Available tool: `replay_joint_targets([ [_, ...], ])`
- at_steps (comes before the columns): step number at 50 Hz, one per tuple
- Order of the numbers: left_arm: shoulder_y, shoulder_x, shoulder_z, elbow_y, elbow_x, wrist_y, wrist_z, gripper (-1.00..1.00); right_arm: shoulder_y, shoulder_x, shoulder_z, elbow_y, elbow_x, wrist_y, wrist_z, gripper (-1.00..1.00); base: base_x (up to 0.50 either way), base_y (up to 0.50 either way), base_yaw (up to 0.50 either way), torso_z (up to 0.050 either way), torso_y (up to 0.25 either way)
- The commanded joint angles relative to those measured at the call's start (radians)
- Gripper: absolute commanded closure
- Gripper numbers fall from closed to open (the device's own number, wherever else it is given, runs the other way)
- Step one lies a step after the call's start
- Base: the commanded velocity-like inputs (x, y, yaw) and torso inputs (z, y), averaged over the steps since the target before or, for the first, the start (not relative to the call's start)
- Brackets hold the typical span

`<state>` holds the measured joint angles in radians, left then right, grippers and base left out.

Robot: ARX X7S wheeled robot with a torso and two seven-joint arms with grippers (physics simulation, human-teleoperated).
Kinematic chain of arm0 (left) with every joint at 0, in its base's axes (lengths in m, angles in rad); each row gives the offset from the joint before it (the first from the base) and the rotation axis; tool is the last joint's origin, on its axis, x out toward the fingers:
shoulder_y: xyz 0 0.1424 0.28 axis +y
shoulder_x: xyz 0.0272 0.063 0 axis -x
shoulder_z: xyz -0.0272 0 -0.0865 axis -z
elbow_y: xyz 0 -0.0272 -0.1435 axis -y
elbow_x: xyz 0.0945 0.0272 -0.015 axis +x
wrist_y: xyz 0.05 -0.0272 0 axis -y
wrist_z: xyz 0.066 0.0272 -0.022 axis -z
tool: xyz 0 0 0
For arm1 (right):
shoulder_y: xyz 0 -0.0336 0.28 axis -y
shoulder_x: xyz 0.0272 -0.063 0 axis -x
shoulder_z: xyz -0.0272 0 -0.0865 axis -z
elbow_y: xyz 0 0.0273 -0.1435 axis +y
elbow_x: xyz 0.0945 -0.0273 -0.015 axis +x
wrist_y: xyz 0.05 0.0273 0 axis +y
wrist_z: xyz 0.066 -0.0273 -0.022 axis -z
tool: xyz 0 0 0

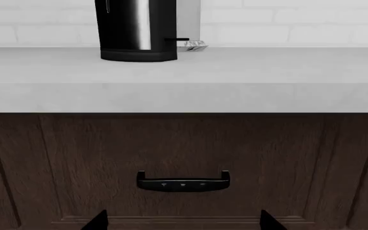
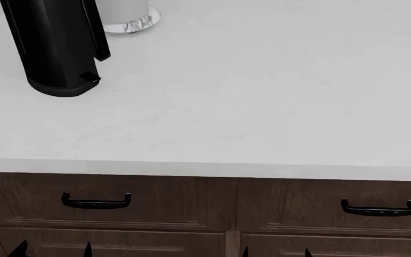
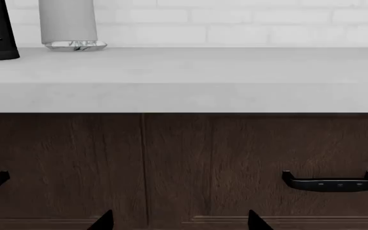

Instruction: Close the lid of the electric kettle.

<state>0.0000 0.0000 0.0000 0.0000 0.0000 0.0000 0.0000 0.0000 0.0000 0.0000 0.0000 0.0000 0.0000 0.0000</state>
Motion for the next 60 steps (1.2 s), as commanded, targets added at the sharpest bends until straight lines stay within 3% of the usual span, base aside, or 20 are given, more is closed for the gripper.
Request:
replay_joint_targets([
  [1, -0.001, -0.015, 0.019, -0.003, -0.015, 0.002, -0.019, -1.0, 0.001, 0.014, -0.018, 0.004, 0.014, -0.003, 0.018, -1.0, 0.0, 0.0, 0.0, 0.0, 0.0],
  [21, 0.002, -0.064, 0.072, 0.008, -0.05, 0.02, -0.078, -1.0, 0.001, 0.06, -0.086, -0.016, 0.046, 0.01, 0.084, -1.0, 0.0, 0.0, 0.0, 0.0, 0.0],
  [60, 0.012, -0.113, 0.114, 0.044, -0.127, 0.026, -0.106, -1.0, -0.004, 0.108, -0.142, -0.04, 0.097, 0.007, 0.13, -1.0, 0.0, 0.0, 0.0, 0.05, 0.0],
])
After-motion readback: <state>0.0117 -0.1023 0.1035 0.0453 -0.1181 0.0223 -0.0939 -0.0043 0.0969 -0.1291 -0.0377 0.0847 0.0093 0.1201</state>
